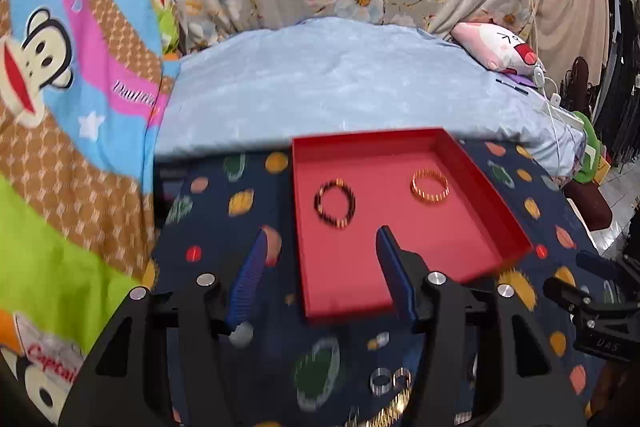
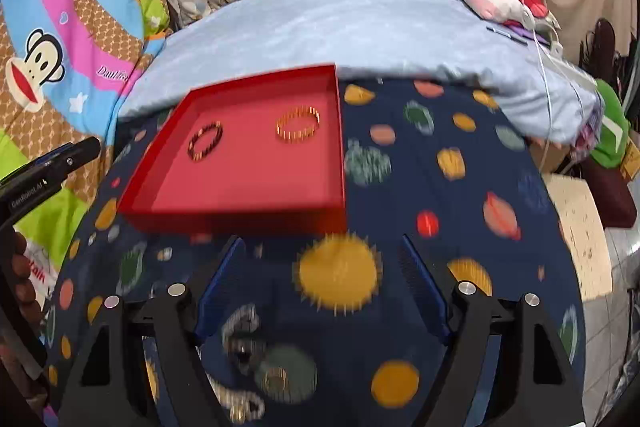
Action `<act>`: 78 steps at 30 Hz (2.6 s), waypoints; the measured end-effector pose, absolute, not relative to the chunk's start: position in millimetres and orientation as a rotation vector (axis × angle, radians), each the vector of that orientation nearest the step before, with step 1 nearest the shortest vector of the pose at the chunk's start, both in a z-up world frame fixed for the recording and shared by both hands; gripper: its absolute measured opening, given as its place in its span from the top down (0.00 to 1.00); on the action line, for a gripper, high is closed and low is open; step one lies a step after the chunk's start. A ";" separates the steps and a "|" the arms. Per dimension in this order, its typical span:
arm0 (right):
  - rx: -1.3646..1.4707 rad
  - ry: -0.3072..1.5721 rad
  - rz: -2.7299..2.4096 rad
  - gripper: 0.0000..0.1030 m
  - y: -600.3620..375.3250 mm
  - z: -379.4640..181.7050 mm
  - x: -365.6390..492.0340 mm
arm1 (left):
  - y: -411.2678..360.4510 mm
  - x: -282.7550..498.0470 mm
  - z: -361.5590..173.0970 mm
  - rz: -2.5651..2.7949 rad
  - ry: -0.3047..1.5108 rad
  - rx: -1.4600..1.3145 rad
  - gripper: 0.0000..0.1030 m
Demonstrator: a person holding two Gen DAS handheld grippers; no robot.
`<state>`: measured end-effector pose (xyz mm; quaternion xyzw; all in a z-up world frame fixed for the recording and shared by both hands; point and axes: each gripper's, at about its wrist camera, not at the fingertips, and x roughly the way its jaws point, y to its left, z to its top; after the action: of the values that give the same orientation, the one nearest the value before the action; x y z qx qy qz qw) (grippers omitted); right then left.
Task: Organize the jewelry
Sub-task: 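Withdraw both tools from the tray back toward the remaining jewelry, then grasp the pearl bracelet with the right tool while the left tool grasps the gold watch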
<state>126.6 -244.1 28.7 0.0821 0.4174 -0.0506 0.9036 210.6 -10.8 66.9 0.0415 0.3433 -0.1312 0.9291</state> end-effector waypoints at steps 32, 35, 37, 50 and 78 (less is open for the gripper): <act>0.016 0.961 0.015 0.73 -159.5 -40.9 67.5 | 29.8 94.5 -24.1 -0.271 0.917 0.033 0.47; 0.069 0.974 0.014 0.86 -169.1 -39.9 60.4 | 22.8 94.8 -24.2 -0.304 0.913 0.046 0.47; 0.117 0.987 0.017 0.86 -176.0 -39.3 54.7 | 16.7 96.4 -24.1 -0.321 0.905 0.061 0.47; 0.244 1.026 0.028 0.86 -191.2 -38.2 40.2 | -7.3 116.2 -33.4 -0.454 0.908 0.059 0.60; 0.213 1.013 0.029 0.86 -188.1 -29.4 38.7 | -26.7 105.9 -36.1 -0.447 0.941 0.066 0.79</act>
<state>38.7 -188.1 -29.4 0.1019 0.4841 0.0141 0.8689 105.9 -26.7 -36.1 0.0314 0.4496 -0.2133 0.8668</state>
